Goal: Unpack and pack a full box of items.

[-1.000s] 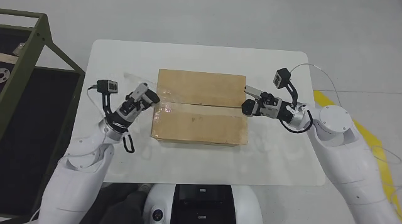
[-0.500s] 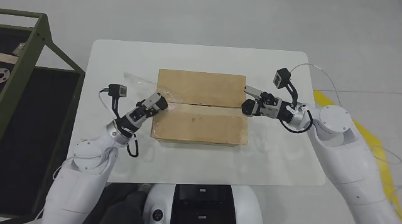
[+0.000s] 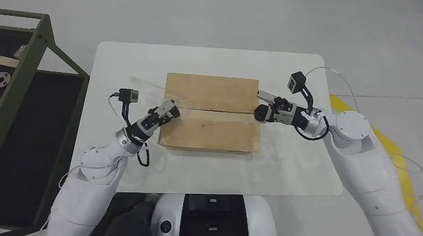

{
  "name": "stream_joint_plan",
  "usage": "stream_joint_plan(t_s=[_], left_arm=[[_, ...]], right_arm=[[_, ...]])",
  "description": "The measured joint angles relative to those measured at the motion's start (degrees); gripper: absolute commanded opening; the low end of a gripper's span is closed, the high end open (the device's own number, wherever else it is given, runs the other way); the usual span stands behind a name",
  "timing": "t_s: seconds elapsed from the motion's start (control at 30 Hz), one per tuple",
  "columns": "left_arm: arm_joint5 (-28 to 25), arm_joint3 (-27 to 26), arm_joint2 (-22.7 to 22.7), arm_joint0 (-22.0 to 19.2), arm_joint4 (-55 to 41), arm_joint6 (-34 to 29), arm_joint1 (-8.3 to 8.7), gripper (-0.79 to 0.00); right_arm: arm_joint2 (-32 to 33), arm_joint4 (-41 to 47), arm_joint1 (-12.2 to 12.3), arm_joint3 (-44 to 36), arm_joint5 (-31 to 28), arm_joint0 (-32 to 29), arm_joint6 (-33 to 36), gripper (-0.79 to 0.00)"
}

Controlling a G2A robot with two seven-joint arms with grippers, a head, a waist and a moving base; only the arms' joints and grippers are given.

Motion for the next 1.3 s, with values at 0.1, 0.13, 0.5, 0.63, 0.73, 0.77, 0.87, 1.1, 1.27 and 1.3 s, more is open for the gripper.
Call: stream_joint_plan(t_s=[0.1,0.13,0.5,0.63,0.73,0.77,0.87,1.1,1.27,1.3], left_arm=[[-1.25,0.14,-2.55,1.05,-2.74,0.26,0.11,0.000],[-1.64,0.18,-3.43,1.42,-3.62,0.27,0.14,0.000],[-2.62,4.80,-12.82,2.31,-9.58,3.33,0.33,0.000],[-1.77,6.99,-14.01,0.54,-9.81,5.70,0.22,0.000],[-1.24,8.40,-15.03,-0.89,-9.85,7.21,0.17,0.000],[-1.04,8.83,-15.41,-1.25,-9.96,7.60,0.16,0.000],[-0.03,10.40,-17.04,-2.29,-9.90,8.33,0.22,0.000],[2.48,13.49,-20.69,-4.90,-9.78,8.61,0.47,0.000],[4.26,14.30,-21.90,-6.19,-9.87,9.03,0.51,0.000],[4.83,14.50,-22.09,-6.46,-9.80,9.43,0.50,0.000]], right_arm=[[0.00,0.00,0.00,0.00,0.00,0.00,0.00,0.000],[0.00,0.00,0.00,0.00,0.00,0.00,0.00,0.000],[0.00,0.00,0.00,0.00,0.00,0.00,0.00,0.000],[0.00,0.00,0.00,0.00,0.00,0.00,0.00,0.000],[0.00,0.00,0.00,0.00,0.00,0.00,0.00,0.000],[0.00,0.00,0.00,0.00,0.00,0.00,0.00,0.000],[0.00,0.00,0.00,0.00,0.00,0.00,0.00,0.000],[0.00,0.00,0.00,0.00,0.00,0.00,0.00,0.000],[0.00,0.00,0.00,0.00,0.00,0.00,0.00,0.000],[0.00,0.00,0.00,0.00,0.00,0.00,0.00,0.000]])
